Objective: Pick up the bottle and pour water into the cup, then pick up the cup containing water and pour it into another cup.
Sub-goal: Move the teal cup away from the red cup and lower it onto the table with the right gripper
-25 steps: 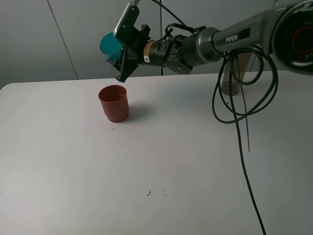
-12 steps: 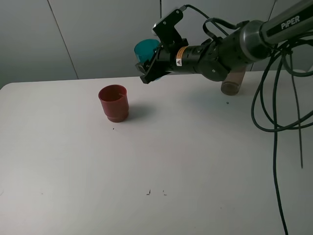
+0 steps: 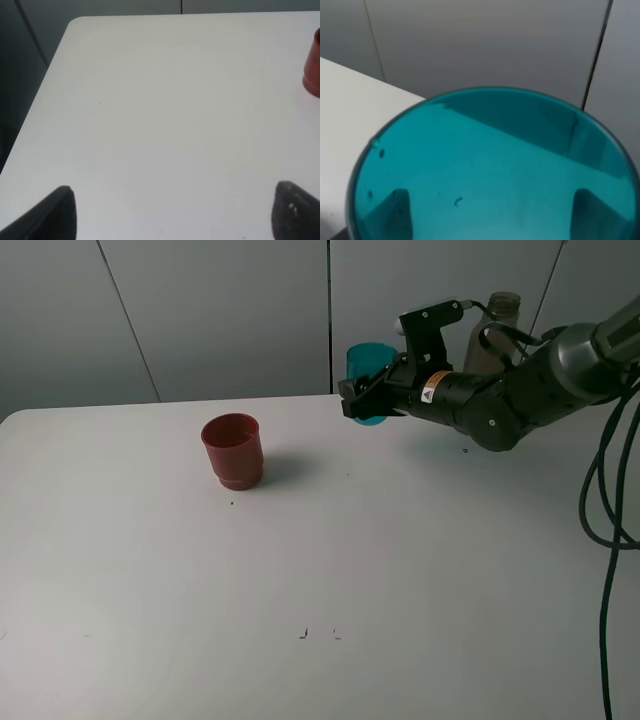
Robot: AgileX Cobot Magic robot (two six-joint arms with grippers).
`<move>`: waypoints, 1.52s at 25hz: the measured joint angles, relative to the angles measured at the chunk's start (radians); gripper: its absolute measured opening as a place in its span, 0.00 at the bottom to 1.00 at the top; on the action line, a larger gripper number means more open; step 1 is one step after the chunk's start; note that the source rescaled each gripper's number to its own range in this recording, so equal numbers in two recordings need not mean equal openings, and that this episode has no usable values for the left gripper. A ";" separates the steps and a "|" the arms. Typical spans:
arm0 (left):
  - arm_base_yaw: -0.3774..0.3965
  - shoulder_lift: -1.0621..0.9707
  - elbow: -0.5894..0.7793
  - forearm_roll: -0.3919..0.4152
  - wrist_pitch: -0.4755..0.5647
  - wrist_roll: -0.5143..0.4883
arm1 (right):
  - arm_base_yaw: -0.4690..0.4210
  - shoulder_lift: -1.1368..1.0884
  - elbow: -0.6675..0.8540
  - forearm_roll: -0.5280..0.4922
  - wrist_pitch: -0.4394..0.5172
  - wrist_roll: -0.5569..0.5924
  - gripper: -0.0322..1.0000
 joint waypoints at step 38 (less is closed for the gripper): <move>0.000 0.000 0.000 0.000 0.000 0.000 | -0.027 0.200 -0.033 0.033 -0.086 -0.002 0.58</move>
